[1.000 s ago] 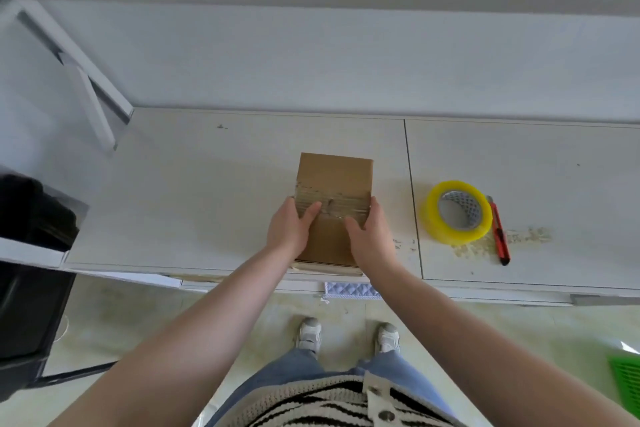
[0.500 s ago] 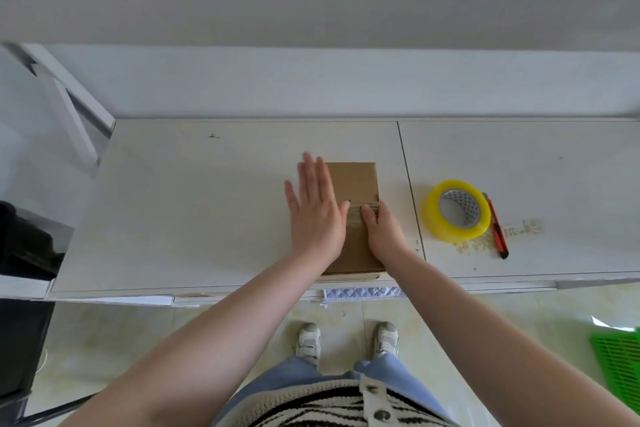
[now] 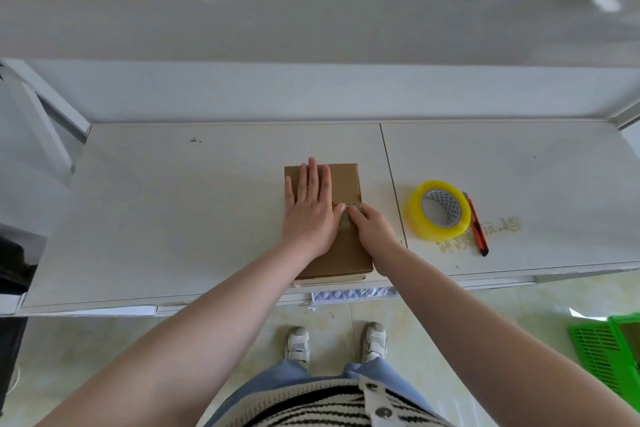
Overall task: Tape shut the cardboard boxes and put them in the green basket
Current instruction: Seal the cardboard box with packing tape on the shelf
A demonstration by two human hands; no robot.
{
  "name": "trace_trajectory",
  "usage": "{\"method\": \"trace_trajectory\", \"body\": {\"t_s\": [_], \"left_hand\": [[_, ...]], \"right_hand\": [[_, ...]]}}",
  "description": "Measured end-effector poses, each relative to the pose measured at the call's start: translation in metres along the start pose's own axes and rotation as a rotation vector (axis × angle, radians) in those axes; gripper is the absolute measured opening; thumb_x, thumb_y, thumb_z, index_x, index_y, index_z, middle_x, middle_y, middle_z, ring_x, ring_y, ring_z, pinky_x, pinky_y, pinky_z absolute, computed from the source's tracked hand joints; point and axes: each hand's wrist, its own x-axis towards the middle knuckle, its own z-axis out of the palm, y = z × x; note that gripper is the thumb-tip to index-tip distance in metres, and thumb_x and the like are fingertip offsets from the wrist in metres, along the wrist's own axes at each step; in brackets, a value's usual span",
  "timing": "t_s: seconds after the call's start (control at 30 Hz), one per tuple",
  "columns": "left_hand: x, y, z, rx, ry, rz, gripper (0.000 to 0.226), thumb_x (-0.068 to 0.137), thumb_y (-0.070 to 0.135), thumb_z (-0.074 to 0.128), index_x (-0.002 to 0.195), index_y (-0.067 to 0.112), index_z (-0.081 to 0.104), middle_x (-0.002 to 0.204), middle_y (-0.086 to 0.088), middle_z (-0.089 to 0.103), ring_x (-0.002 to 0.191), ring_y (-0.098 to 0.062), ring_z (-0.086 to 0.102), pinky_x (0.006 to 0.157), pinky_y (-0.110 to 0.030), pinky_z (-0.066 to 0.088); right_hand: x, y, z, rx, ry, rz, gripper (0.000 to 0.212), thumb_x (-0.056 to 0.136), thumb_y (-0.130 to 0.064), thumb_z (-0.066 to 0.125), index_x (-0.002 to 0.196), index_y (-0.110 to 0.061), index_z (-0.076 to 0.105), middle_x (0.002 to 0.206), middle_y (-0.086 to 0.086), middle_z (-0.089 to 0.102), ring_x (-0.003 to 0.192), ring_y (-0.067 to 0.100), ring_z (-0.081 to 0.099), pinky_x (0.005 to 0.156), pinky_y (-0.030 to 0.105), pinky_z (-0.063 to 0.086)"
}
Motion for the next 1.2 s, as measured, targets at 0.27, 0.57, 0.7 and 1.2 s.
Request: {"method": "trace_trajectory", "body": {"t_s": [0.27,0.57,0.7,1.2], "left_hand": [[0.003,0.005,-0.043,-1.396,-0.186,-0.379,0.099,0.085,0.067,0.054,0.156,0.033,-0.006,0.164,-0.002,0.013,0.148,-0.026,0.021,0.117,-0.053,0.025],[-0.002,0.008,-0.020,-1.257,-0.098,-0.629,0.073,0.088,0.050,0.065,0.147,0.023,0.032,0.134,-0.003,0.058,0.116,-0.027,0.059,0.099,-0.047,0.049],[-0.002,0.007,-0.018,-1.222,-0.119,-0.598,0.056,0.085,0.046,0.070,0.128,0.017,0.049,0.118,-0.006,0.065,0.107,-0.028,0.063,0.097,-0.046,0.051],[-0.024,-0.047,-0.032,-1.816,-0.554,-0.352,0.070,0.091,0.063,0.041,0.141,0.013,0.050,0.138,-0.014,0.057,0.127,-0.033,0.055,0.100,-0.047,0.050]], "right_hand": [[-0.016,-0.022,-0.022,-0.089,0.197,-0.354,0.042,0.093,-0.021,0.062,0.129,-0.042,0.056,0.109,-0.006,0.054,0.091,0.010,0.058,0.078,0.020,0.047],[0.005,-0.013,0.001,-0.104,0.085,-0.027,0.045,0.094,-0.052,0.052,0.111,-0.012,0.060,0.099,0.006,0.070,0.090,0.024,0.067,0.083,0.047,0.057],[0.007,-0.011,0.002,-0.134,0.110,-0.076,0.037,0.096,-0.046,0.052,0.110,-0.013,0.061,0.098,0.006,0.070,0.088,0.023,0.067,0.081,0.045,0.057],[-0.004,-0.019,-0.046,0.298,-0.280,0.170,0.073,0.066,-0.061,0.075,0.125,-0.023,0.059,0.108,0.003,0.074,0.088,0.019,0.073,0.070,0.033,0.058]]}}
